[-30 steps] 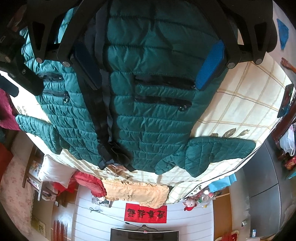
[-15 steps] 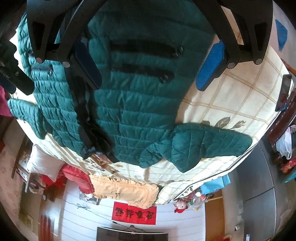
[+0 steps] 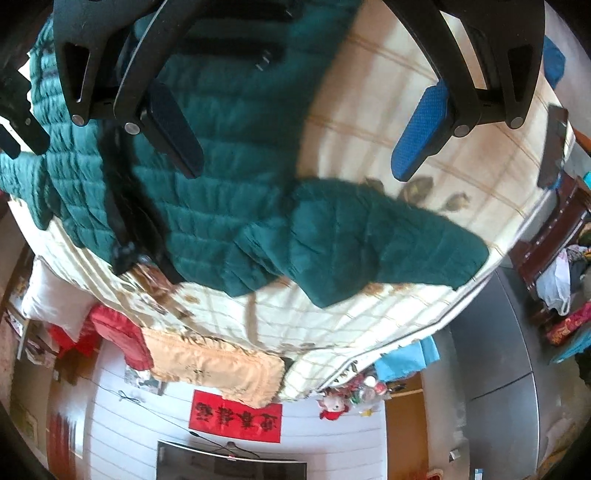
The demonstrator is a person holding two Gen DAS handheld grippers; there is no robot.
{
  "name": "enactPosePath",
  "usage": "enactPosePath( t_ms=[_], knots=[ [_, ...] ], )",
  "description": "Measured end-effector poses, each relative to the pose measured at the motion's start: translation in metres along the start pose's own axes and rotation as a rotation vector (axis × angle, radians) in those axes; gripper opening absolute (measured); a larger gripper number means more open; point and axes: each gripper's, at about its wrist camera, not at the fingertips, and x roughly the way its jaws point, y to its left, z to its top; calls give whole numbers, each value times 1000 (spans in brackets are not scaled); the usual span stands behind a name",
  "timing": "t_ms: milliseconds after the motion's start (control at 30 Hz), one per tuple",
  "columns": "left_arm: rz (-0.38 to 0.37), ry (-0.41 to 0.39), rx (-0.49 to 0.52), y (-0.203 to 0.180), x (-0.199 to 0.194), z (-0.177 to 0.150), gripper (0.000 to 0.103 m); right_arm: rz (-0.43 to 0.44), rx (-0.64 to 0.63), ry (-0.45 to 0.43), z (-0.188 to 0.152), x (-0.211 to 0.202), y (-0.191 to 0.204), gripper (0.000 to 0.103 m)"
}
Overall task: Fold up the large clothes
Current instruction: 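Move the left gripper to the sleeve nearest it and grasp the cuff, then lift the sleeve with the left gripper and fold it across the jacket body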
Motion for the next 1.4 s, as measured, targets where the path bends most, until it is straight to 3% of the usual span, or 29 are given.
enactPosePath(
  t_ms=[600,833,1100,1267,1400],
  knots=[
    [136,13,-39,80,64,41,102,-7,30,49,8,49,-2,103],
    [176,32,-165,141,99,53,102,5,17,47,8,49,1,103],
    [221,104,-454,237,149,63,102,19,-8,68,1,50,6,103],
    [278,144,-541,272,181,62,96,31,-2,75,0,50,7,103],
    [302,134,-548,283,196,63,93,36,0,84,0,51,8,103]
  ],
)
